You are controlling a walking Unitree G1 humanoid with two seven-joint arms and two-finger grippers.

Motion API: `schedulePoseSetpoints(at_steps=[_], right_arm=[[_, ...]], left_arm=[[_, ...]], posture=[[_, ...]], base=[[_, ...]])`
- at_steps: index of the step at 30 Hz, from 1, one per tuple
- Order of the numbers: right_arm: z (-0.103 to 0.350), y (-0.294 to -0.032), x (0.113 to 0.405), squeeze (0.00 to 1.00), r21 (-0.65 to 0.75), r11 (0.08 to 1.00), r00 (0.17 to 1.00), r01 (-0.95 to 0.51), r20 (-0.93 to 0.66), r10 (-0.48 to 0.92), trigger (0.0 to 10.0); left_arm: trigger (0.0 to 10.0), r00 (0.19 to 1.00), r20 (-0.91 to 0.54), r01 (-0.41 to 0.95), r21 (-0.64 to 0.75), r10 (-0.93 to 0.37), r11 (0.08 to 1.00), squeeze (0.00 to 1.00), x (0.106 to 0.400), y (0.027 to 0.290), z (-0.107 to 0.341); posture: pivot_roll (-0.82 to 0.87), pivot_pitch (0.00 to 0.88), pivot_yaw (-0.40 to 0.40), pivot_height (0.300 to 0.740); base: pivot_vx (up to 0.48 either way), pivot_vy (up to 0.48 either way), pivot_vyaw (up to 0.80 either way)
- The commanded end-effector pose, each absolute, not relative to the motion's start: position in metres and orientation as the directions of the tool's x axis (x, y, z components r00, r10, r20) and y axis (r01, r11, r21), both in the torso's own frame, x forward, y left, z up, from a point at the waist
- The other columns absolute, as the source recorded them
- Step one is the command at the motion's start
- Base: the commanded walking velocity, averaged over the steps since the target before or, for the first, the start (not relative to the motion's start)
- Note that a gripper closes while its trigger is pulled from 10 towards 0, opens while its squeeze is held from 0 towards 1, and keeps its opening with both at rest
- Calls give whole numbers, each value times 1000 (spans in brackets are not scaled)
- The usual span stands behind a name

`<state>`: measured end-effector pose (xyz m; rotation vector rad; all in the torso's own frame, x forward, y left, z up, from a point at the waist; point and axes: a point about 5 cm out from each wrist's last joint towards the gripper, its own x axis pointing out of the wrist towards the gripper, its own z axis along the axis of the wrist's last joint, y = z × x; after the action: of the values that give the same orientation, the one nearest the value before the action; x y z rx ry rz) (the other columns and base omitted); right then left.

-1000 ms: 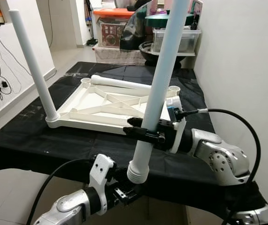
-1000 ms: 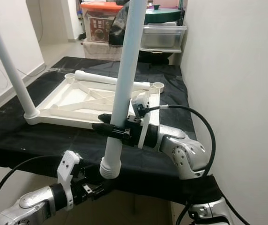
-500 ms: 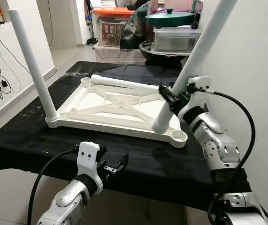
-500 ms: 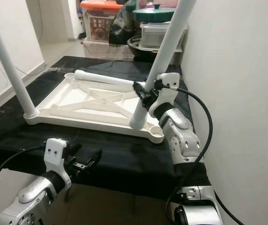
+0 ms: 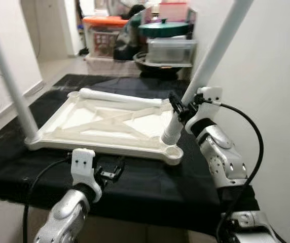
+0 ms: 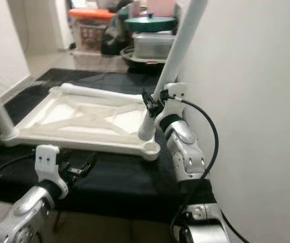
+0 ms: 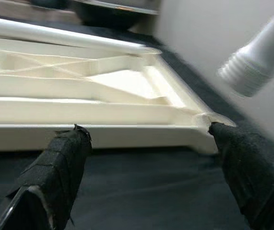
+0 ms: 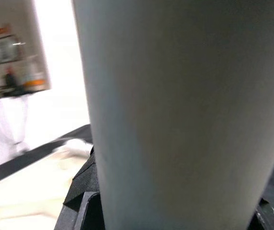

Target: Building children table

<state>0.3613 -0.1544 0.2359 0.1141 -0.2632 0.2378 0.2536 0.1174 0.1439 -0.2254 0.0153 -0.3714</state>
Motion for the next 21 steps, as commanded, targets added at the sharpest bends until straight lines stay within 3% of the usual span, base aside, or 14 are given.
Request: schedulePoseSetpoints(at_steps=[1,14,21], right_arm=[[238,-146,364,0,65,965,933,-253,282,225,10000],[254,-143,375,0,18,968,919,-249,319,230,10000],[266,-150,394,0,-15,958,911,-285,306,276,10000]], left_arm=[[10000,941,-3,329,-212,-338,920,0,254,124,139],[10000,941,12,334,-212,-339,919,0,249,120,142],[10000,923,27,383,-186,-384,905,0,240,107,149]], posture=[[146,0,-37,740],[154,0,-44,740],[159,55,-49,740]], base=[[0,0,0],[0,0,0],[0,0,0]])
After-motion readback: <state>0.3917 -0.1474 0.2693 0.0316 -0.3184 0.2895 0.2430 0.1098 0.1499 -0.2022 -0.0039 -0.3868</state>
